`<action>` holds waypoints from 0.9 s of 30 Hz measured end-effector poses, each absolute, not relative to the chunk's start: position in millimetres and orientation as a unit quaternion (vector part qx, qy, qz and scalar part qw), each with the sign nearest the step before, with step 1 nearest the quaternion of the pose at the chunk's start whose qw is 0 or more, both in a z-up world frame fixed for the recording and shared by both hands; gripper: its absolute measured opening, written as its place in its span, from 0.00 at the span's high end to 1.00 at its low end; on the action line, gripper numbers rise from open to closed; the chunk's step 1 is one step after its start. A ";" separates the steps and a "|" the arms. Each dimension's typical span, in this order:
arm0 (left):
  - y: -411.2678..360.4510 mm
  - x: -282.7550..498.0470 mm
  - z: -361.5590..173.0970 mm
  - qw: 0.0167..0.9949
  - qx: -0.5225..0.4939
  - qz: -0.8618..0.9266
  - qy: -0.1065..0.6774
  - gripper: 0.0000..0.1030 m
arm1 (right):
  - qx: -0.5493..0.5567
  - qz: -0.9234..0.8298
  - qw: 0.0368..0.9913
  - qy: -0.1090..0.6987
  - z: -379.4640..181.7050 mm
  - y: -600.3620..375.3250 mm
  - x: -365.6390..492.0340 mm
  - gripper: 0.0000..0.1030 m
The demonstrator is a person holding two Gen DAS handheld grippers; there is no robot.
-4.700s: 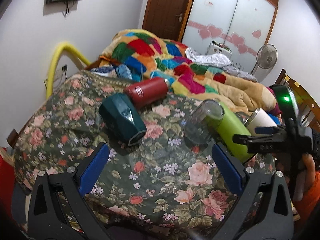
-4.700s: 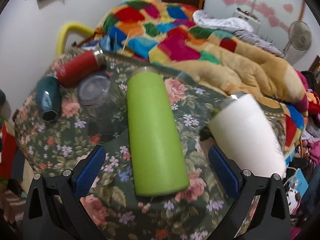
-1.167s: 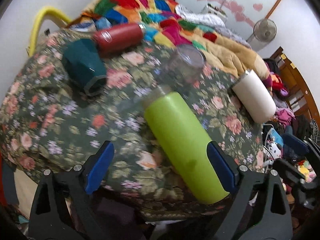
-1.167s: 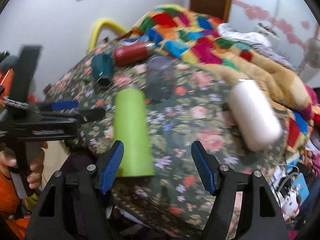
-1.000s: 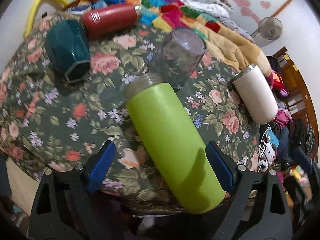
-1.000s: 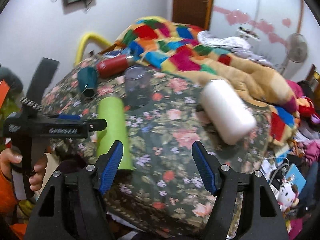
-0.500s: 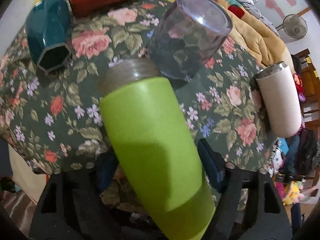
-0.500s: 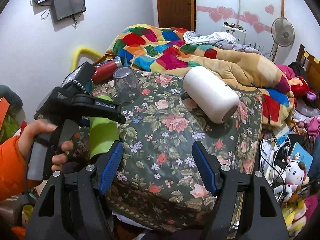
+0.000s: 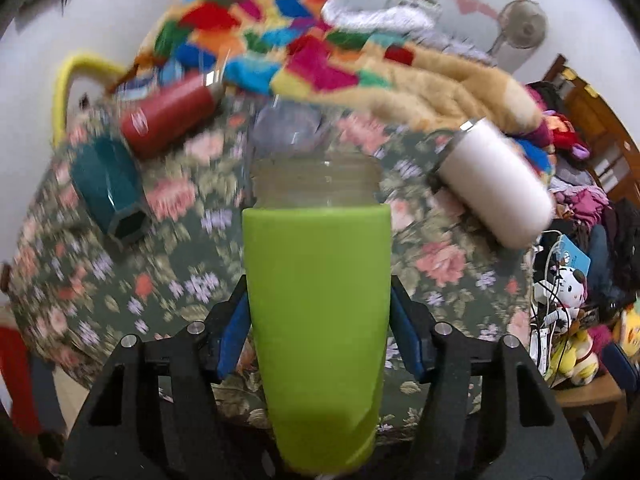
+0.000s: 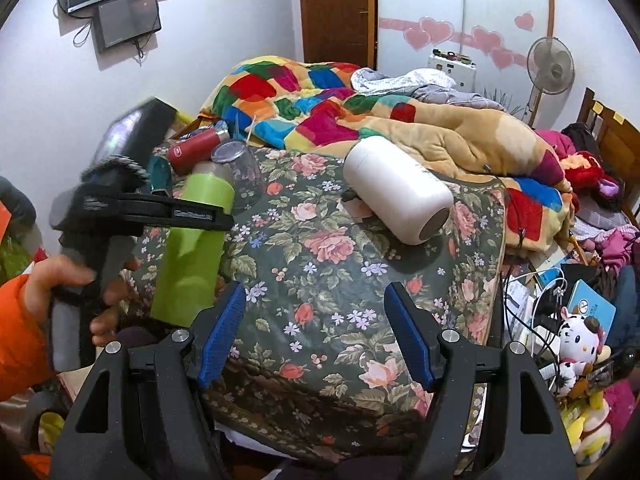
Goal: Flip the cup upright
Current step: 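Rotate the green bottle upright with the left gripper and lower it onto the bed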
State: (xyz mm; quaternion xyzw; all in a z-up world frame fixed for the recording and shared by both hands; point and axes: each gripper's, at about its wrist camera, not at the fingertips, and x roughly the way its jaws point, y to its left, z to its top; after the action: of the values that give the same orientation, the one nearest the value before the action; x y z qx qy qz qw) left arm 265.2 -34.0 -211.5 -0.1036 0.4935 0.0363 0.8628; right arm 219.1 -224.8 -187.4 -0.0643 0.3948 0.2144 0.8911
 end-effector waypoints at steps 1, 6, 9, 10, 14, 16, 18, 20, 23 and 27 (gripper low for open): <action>-36.7 258.6 -200.3 0.872 -0.095 0.032 0.479 0.39 | -0.063 0.213 0.892 0.394 -186.7 -224.9 219.7 0.33; -38.7 246.3 -166.5 0.898 -0.082 0.025 0.432 0.39 | -0.058 0.212 0.893 0.392 -183.8 -223.5 222.4 0.33; -41.2 243.8 -149.0 0.915 -0.065 0.036 0.396 0.39 | -0.054 0.214 0.893 0.391 -182.5 -221.9 224.0 0.33; -43.6 242.8 -142.5 0.921 -0.055 0.039 0.385 0.39 | -0.052 0.215 0.893 0.391 -182.1 -221.6 224.3 0.33; -44.4 253.6 -128.7 0.929 -0.048 0.032 0.367 0.39 | -0.050 0.217 0.893 0.391 -180.7 -219.3 224.1 0.33; -43.6 259.5 -126.2 0.928 -0.054 0.031 0.368 0.39 | -0.052 0.217 0.893 0.391 -180.5 -218.3 224.6 0.33; -43.3 265.2 -127.4 0.928 -0.052 0.034 0.368 0.39 | -0.055 0.217 0.893 0.391 -180.3 -216.6 225.8 0.33; -44.0 268.5 -130.7 0.927 -0.048 0.033 0.372 0.39 | -0.056 0.216 0.893 0.391 -180.9 -216.9 226.6 0.33; -45.4 268.8 -137.5 0.924 -0.045 0.030 0.378 0.39 | -0.056 0.216 0.892 0.394 -181.9 -217.1 228.0 0.33; -52.1 269.1 -151.7 0.919 -0.033 0.024 0.392 0.39 | -0.056 0.215 0.890 0.398 -184.4 -216.3 230.6 0.33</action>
State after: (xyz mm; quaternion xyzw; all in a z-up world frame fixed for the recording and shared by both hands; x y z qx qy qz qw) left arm 269.1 -52.1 -151.7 -0.0327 0.3922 0.0241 0.9190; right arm 230.6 -216.3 -184.4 -0.0565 0.3977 0.2154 0.8901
